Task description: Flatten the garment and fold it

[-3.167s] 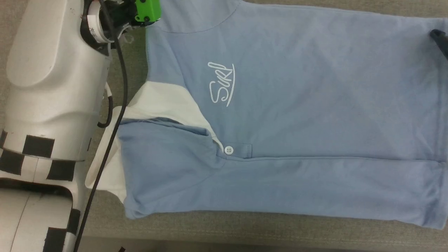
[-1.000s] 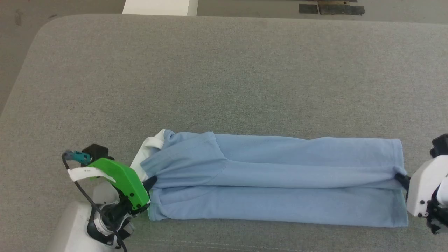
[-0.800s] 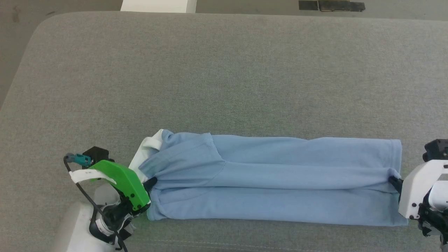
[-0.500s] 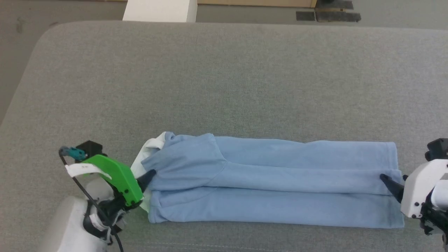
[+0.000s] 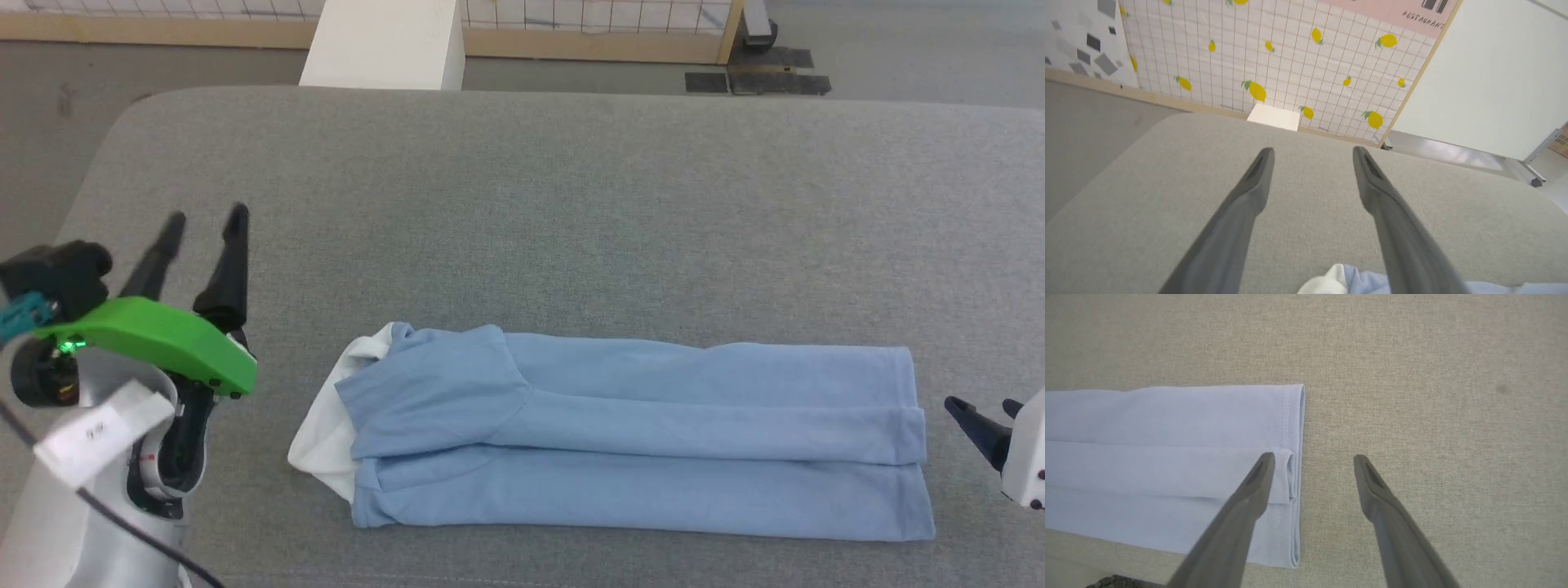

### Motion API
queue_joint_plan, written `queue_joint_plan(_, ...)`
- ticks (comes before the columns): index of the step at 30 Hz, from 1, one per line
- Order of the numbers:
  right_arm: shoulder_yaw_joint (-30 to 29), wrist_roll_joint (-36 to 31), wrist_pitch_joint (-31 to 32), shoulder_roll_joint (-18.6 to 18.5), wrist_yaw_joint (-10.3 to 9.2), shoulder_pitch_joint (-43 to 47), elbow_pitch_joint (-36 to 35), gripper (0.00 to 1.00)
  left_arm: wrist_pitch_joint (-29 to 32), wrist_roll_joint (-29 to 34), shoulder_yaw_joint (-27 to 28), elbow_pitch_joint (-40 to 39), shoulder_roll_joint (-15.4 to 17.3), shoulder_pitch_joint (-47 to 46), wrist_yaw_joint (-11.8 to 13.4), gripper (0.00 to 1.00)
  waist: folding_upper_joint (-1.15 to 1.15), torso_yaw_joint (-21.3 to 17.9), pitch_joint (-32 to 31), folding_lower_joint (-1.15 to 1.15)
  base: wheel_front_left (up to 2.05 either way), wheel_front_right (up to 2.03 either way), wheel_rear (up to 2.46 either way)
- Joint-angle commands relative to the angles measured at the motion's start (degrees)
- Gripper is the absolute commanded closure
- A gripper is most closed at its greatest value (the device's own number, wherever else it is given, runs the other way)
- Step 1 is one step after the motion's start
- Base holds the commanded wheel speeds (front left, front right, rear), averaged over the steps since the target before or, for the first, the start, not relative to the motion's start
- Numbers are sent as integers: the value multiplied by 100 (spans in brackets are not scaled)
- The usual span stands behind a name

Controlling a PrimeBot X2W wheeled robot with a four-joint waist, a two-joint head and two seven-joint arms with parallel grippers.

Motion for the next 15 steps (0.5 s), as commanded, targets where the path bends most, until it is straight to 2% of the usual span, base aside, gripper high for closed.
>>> queue_joint_plan(1,50,88,27,-47,-9,74,29,0,-395,188,-7,6,8,-13,-85,0,0,32,90,0,0,0,0)
queue_joint_plan(4,228,267,8,-222,-9,89,117,0,-1625,779,-102,153,-48,30,-206,0,0,96,272,0,0,0,0)
queue_joint_plan(6,315,363,-17,-287,-9,97,221,0,-1989,1124,-228,257,-85,28,-246,0,0,134,371,0,0,0,0)
queue_joint_plan(10,450,498,-111,-327,-9,82,480,0,-2153,1552,-322,406,-274,14,-284,0,0,194,571,0,0,0,0)
queue_joint_plan(15,738,646,-297,-264,-9,-57,703,0,-2164,1897,-64,230,-596,69,-322,0,0,205,741,0,0,0,0)
